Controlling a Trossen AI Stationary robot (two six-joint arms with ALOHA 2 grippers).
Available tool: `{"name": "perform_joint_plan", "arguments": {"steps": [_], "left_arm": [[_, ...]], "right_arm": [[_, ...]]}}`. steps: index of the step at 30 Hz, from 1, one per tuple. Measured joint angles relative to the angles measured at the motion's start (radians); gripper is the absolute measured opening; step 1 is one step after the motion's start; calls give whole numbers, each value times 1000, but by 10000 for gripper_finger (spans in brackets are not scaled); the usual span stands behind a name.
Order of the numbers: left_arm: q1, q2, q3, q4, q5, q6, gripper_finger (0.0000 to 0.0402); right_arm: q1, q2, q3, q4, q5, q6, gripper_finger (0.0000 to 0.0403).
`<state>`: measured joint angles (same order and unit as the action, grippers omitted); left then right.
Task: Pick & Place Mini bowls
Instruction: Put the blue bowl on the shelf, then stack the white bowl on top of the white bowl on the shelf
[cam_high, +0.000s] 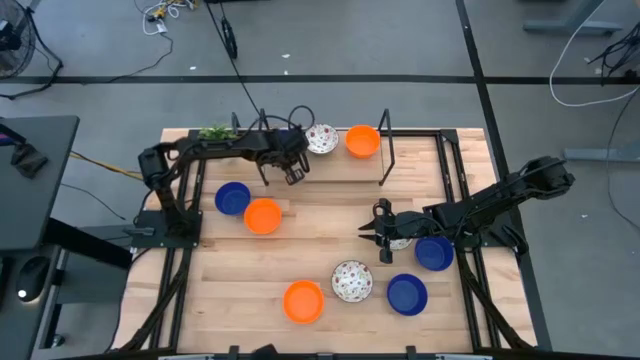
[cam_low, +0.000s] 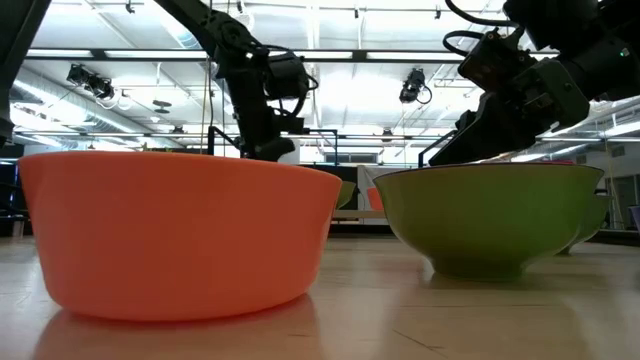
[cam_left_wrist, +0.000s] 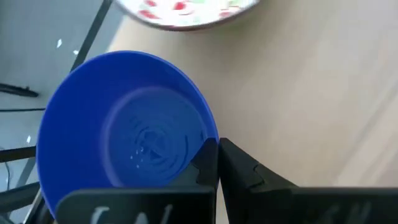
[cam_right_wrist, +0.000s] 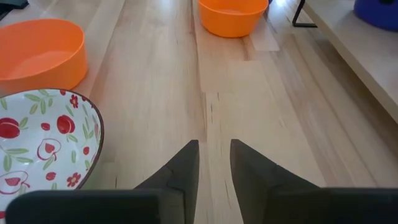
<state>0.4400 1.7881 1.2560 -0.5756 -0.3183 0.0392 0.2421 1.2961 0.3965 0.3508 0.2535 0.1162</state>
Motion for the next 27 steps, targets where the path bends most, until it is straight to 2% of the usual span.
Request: {"name": "perform_joint_plan", "arguments": {"steps": [10,22,27], "left_arm": [[25,1,0,77,8,43,26],[24,1,0,91,5,45,126],[11,-15,17,80,15,51,155]], "right_arm": [[0,0,0,-1,0,2,94],[0,0,0,-1,0,3,94],[0,0,0,-1,0,3,94]]}}
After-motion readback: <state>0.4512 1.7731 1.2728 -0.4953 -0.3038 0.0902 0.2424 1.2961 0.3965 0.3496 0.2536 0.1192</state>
